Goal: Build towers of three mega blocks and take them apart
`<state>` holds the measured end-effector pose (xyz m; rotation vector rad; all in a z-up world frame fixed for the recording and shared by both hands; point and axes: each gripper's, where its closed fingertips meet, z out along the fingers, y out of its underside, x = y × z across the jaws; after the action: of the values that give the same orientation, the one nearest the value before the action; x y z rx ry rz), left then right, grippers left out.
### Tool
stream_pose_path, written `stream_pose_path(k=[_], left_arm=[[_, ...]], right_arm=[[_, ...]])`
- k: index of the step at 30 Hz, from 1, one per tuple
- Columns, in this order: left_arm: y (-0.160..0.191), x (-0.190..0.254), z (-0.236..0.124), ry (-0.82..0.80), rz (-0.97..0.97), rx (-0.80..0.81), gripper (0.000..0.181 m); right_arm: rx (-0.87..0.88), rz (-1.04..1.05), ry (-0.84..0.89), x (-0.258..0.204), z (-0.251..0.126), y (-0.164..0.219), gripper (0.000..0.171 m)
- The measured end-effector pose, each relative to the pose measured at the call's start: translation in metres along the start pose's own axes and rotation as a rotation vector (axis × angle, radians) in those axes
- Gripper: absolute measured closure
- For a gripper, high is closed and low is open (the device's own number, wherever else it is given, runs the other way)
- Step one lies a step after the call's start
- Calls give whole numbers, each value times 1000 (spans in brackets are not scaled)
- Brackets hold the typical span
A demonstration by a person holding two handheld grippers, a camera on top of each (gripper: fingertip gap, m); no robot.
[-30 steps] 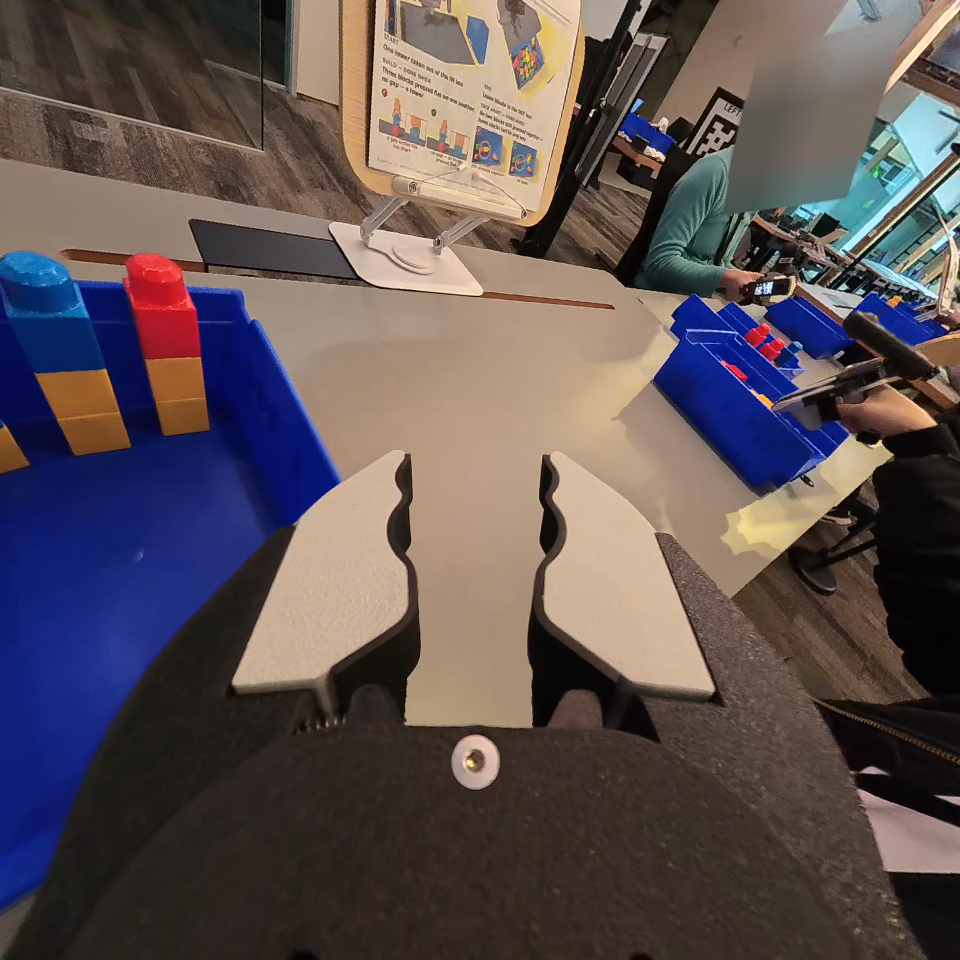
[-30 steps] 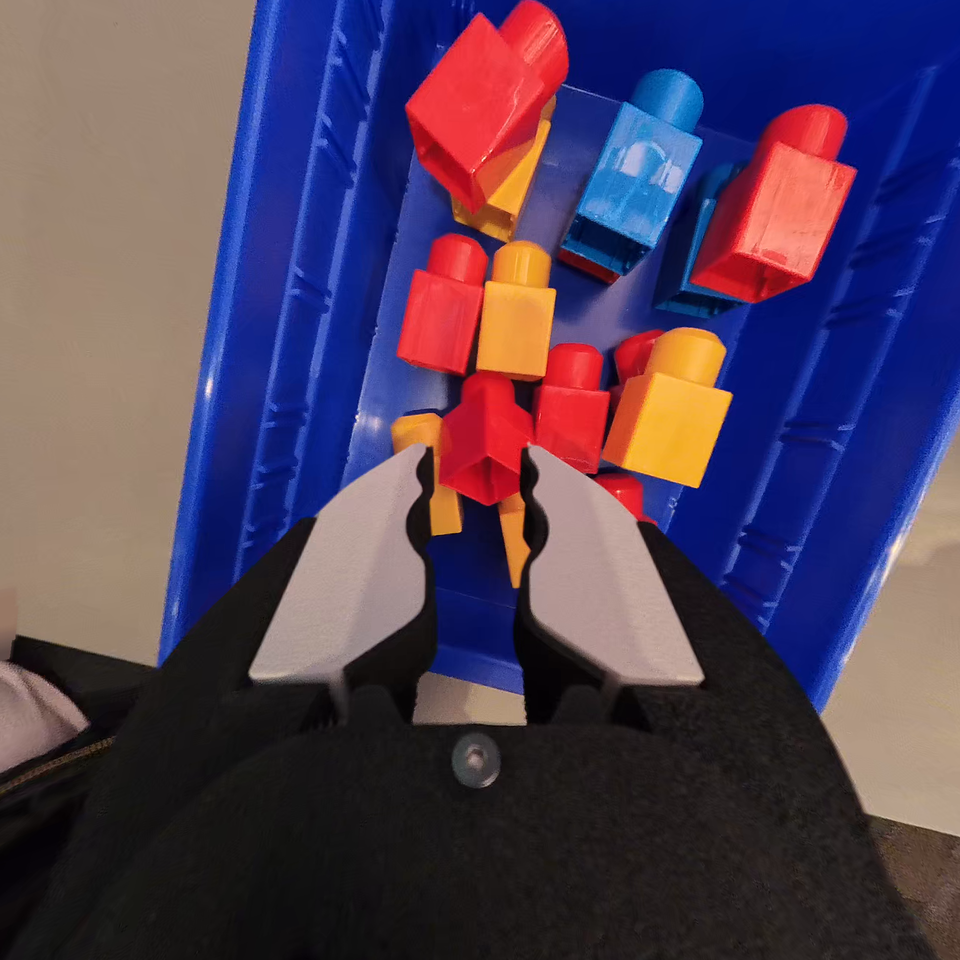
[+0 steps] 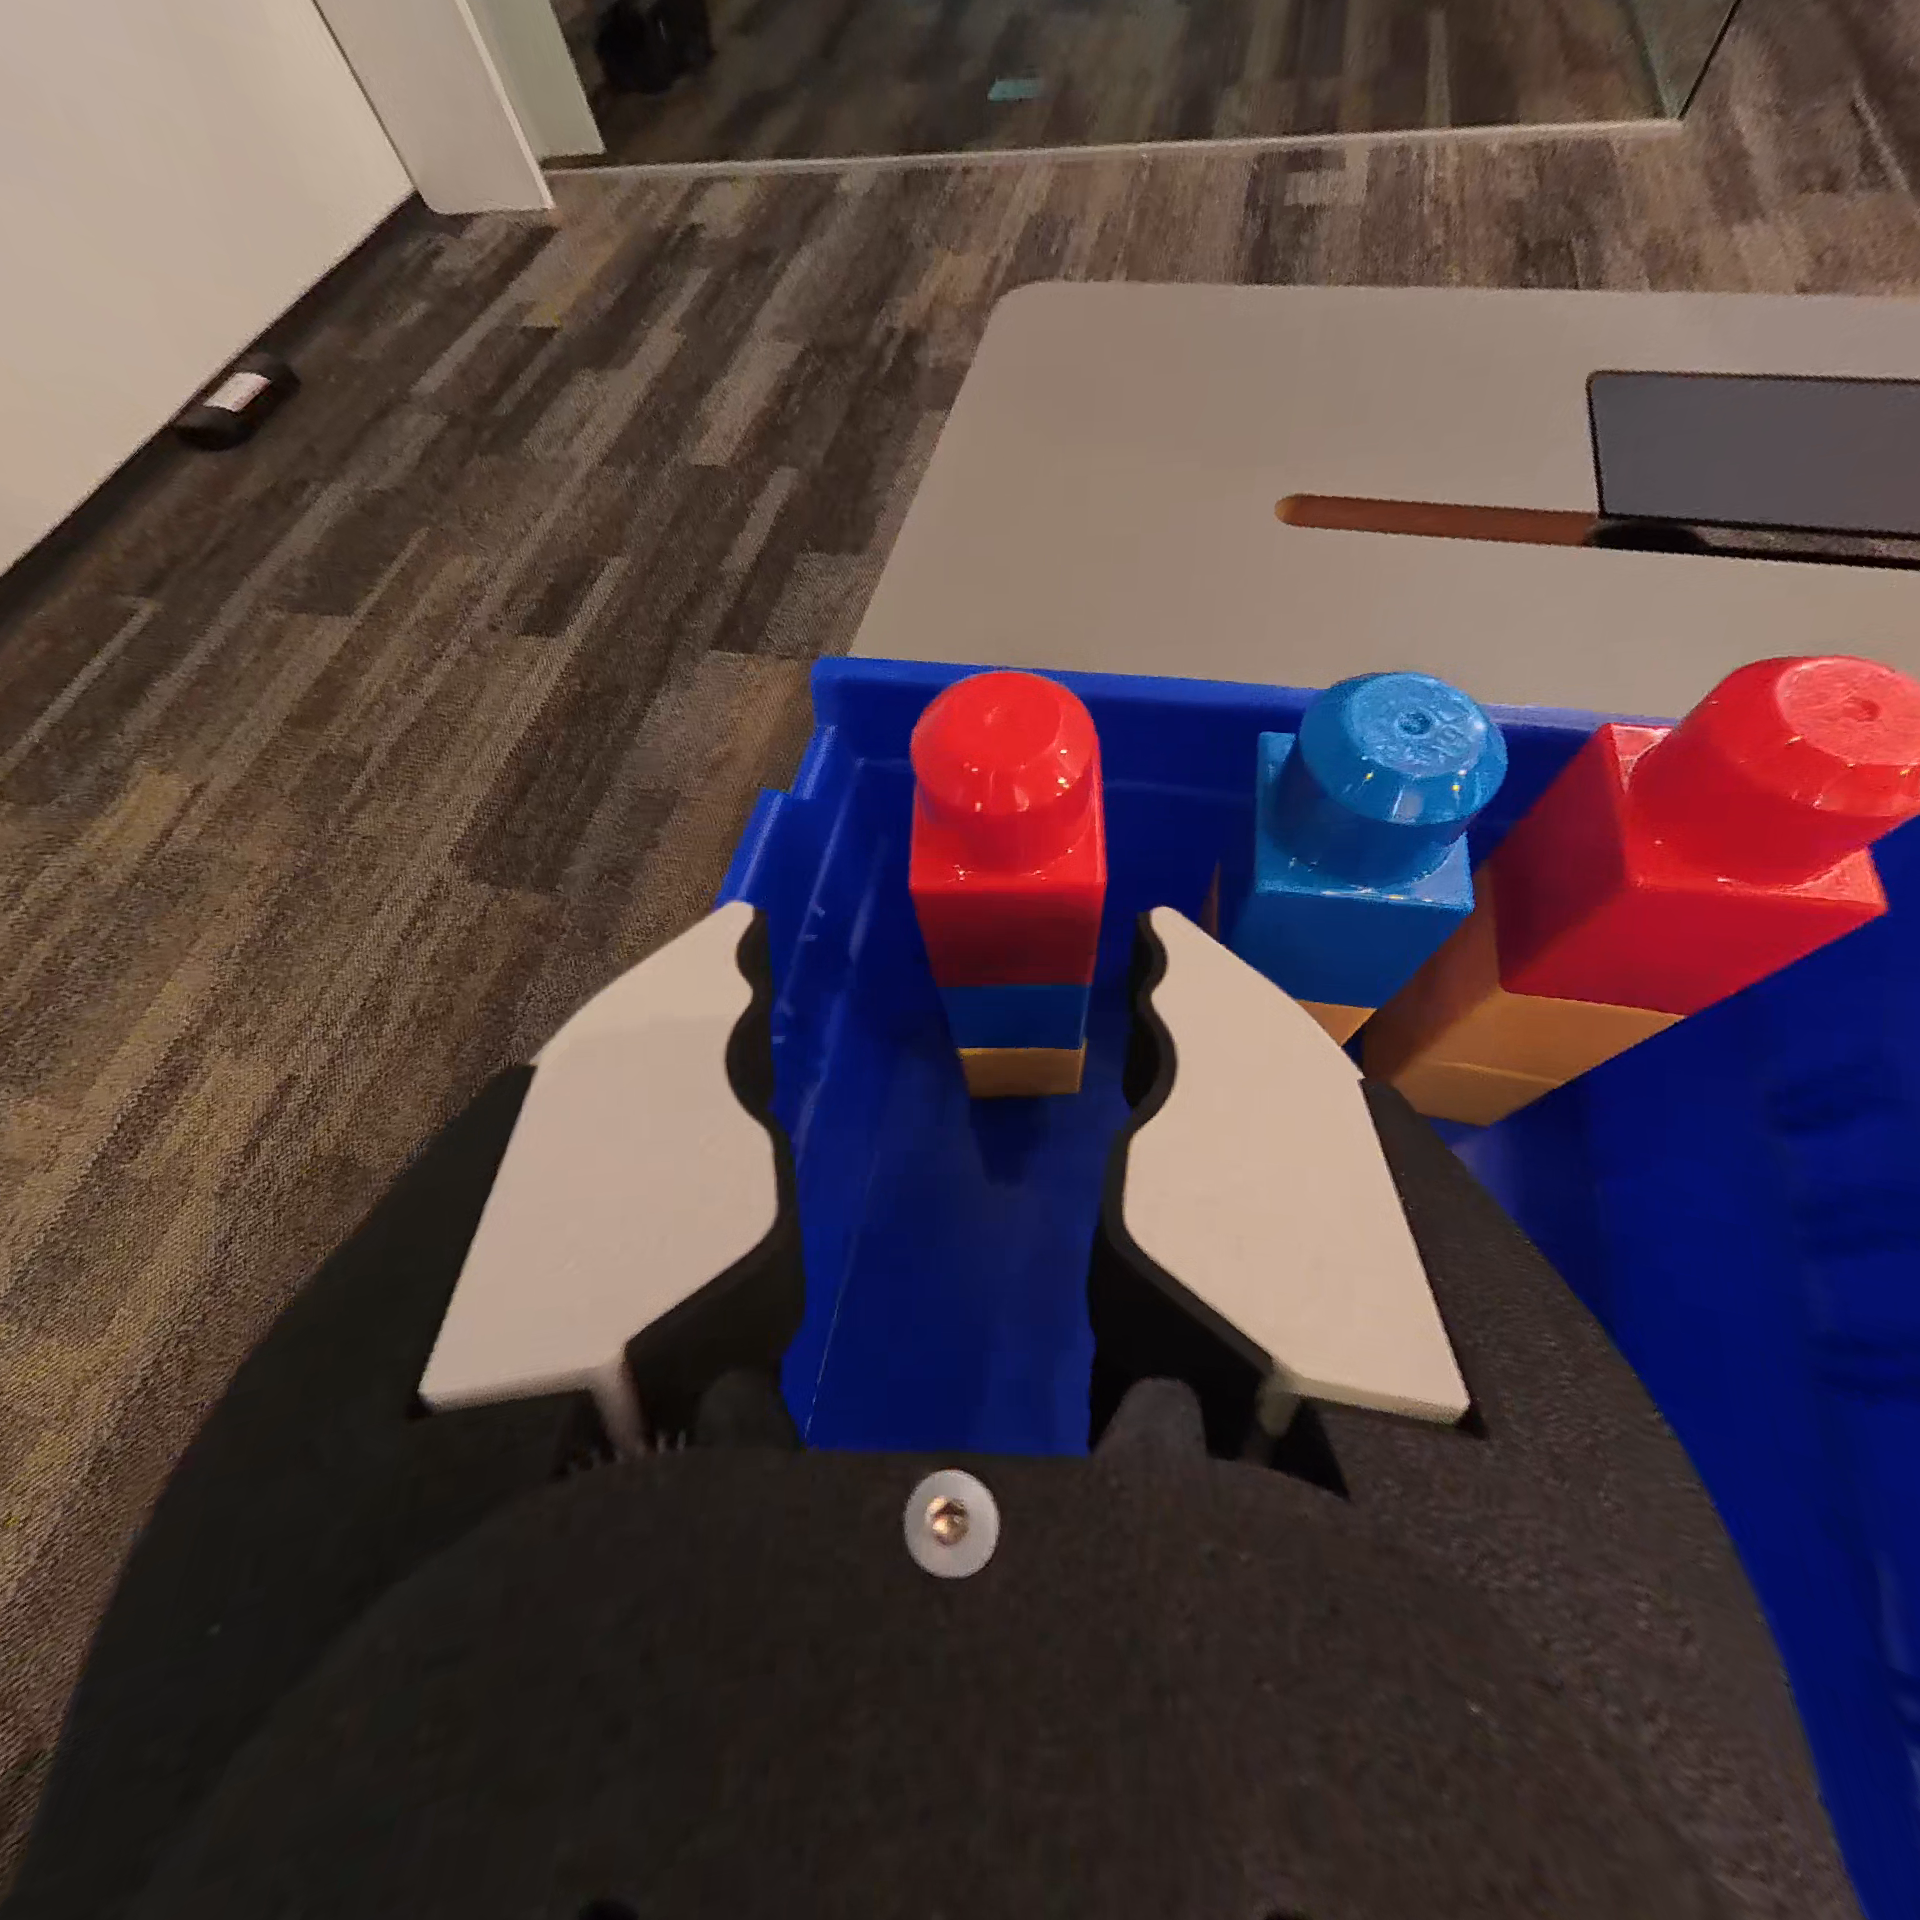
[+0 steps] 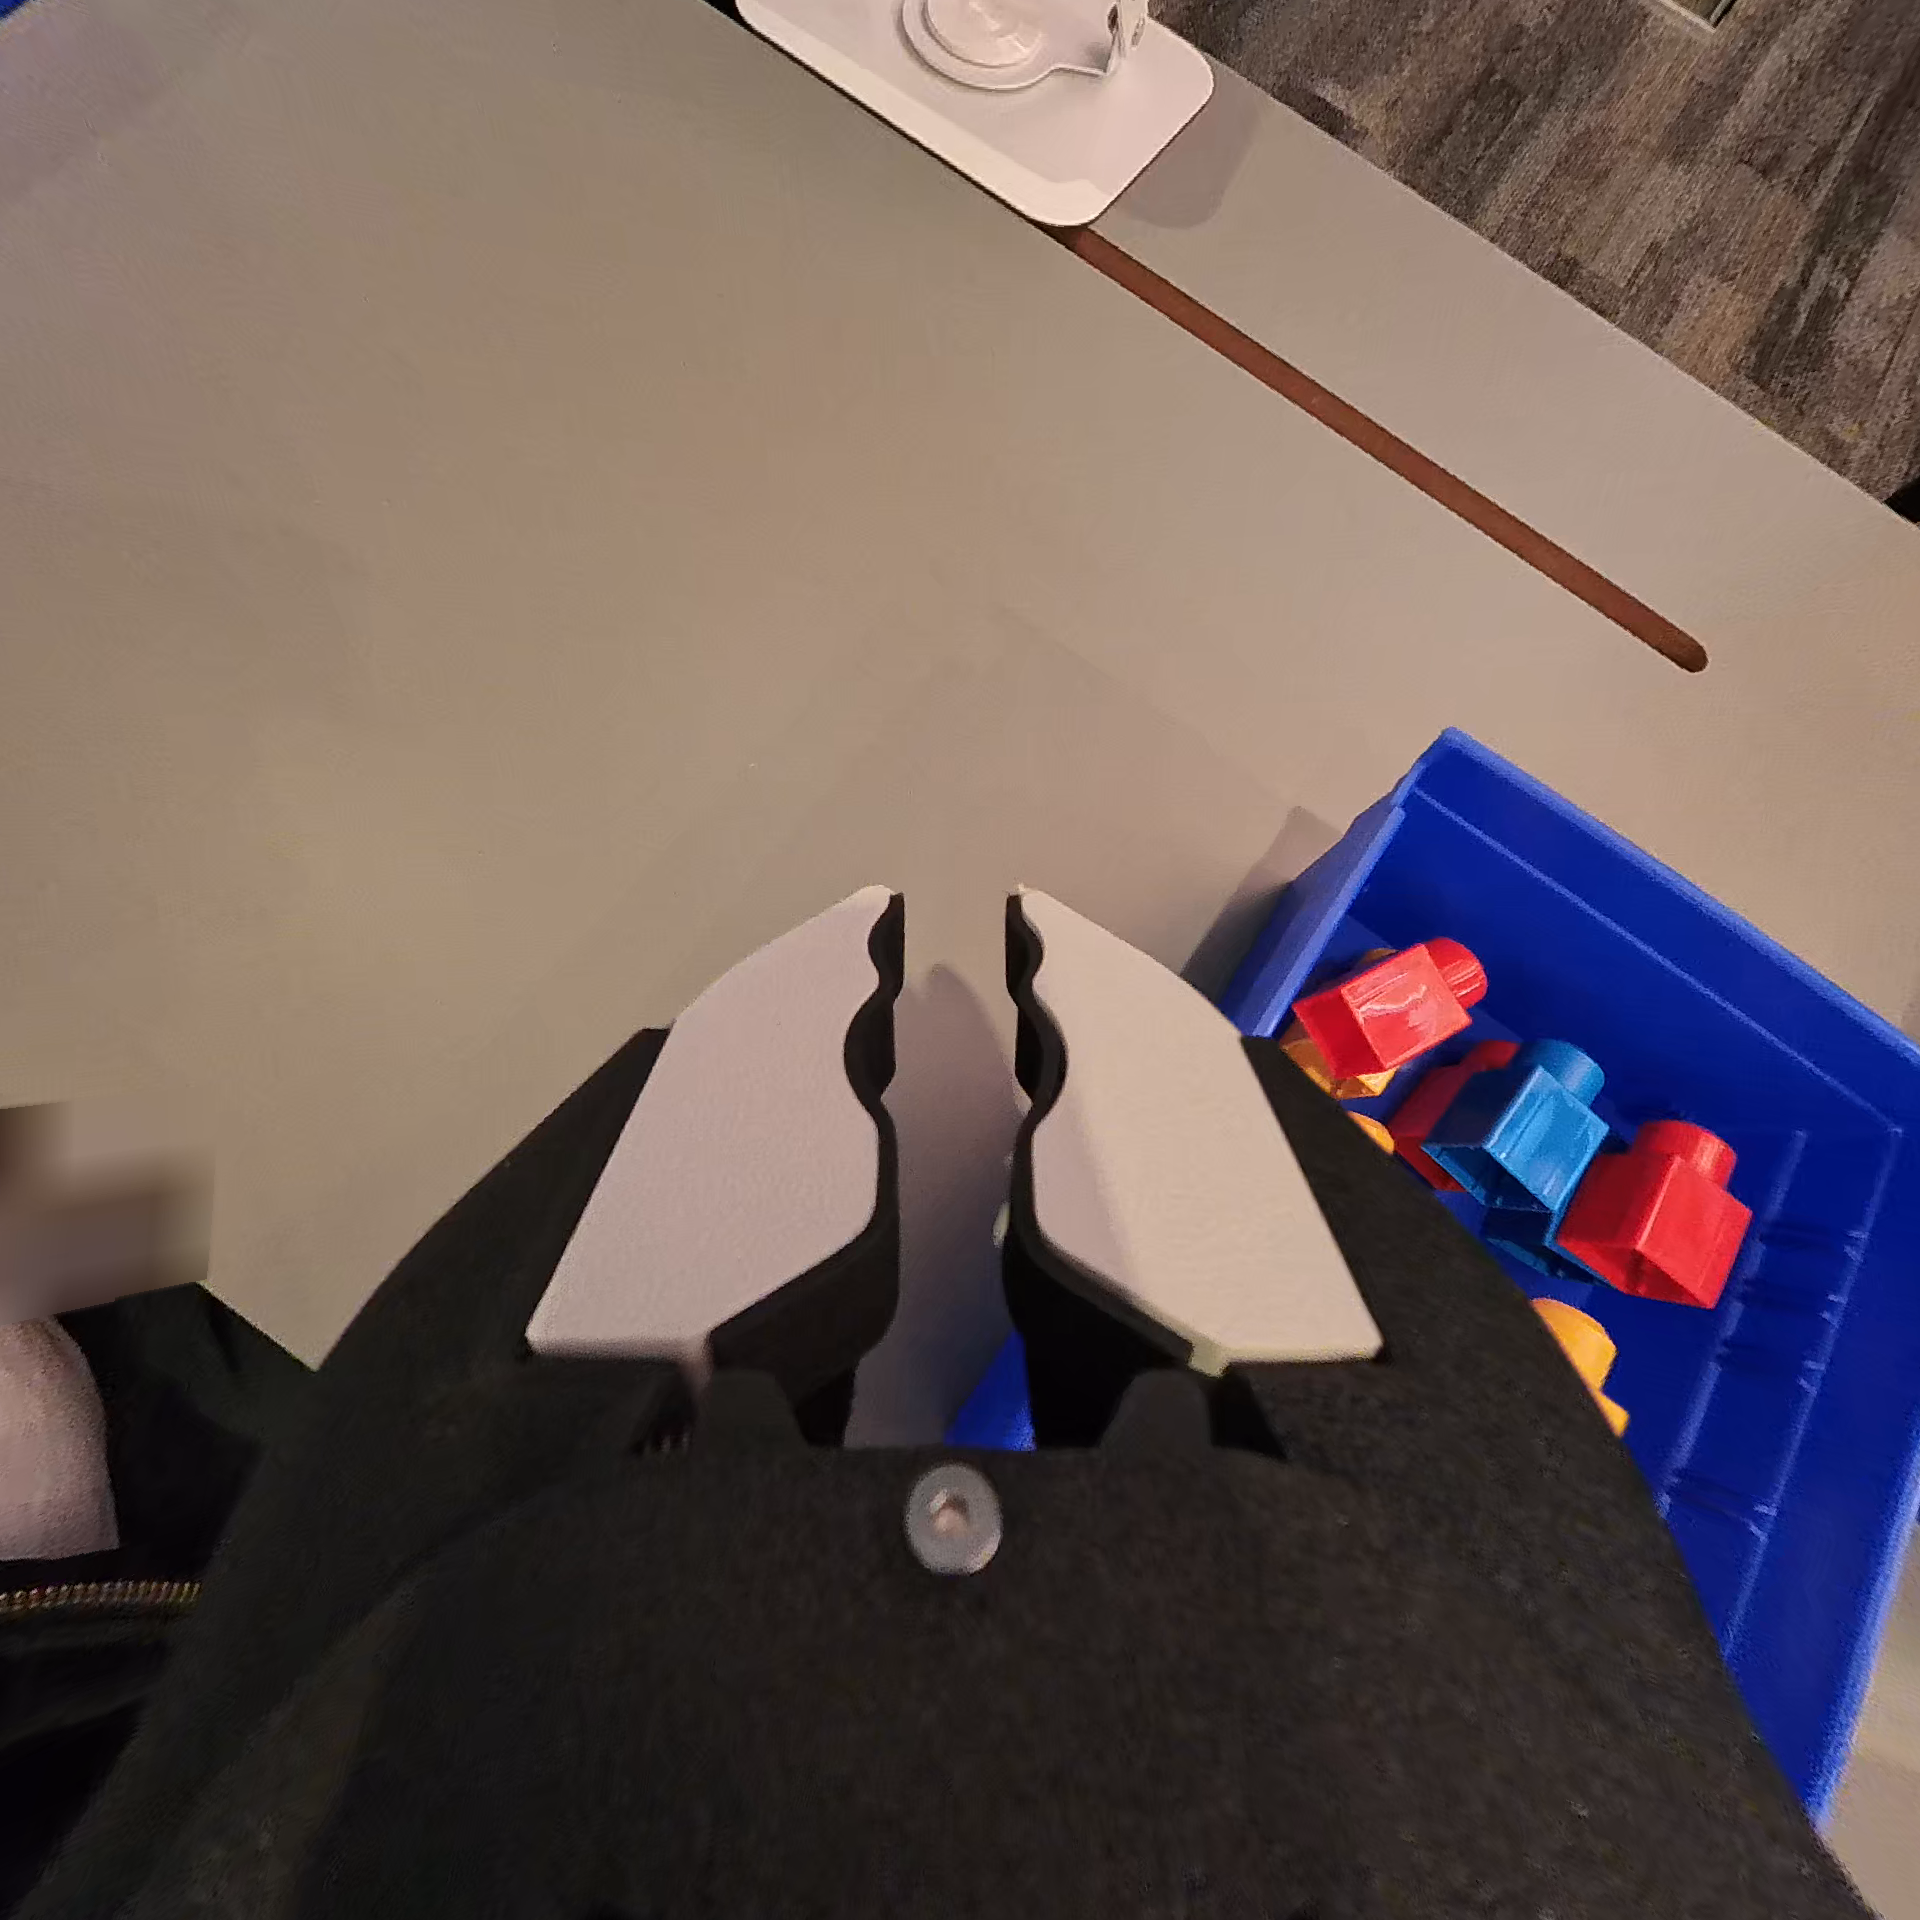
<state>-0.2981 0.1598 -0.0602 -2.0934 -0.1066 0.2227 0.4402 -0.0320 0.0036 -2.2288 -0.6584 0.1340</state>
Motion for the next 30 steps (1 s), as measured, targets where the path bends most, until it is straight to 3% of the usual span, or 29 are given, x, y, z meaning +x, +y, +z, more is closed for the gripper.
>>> stream_pose_path(k=[8,12,20,25,28,30], left_arm=[[6,6,21,-2,34,-37,120],[6,5,25,0,53,-41,143],[3,2,13,40,35,-38,144],[-26,-4,-37,90,37,70,144],[-67,-2,-98,182,11,194,144],[-99,24,-150,348,-12,278,145]], right_arm=[[-34,-2,15,2,1,6,153],[-46,0,14,1,1,10,153],[-37,3,8,-1,-1,8,154],[-25,-14,-1,-8,-2,4,154],[1,-41,-19,-16,-1,-5,154],[44,-74,-58,-30,3,-21,154]])
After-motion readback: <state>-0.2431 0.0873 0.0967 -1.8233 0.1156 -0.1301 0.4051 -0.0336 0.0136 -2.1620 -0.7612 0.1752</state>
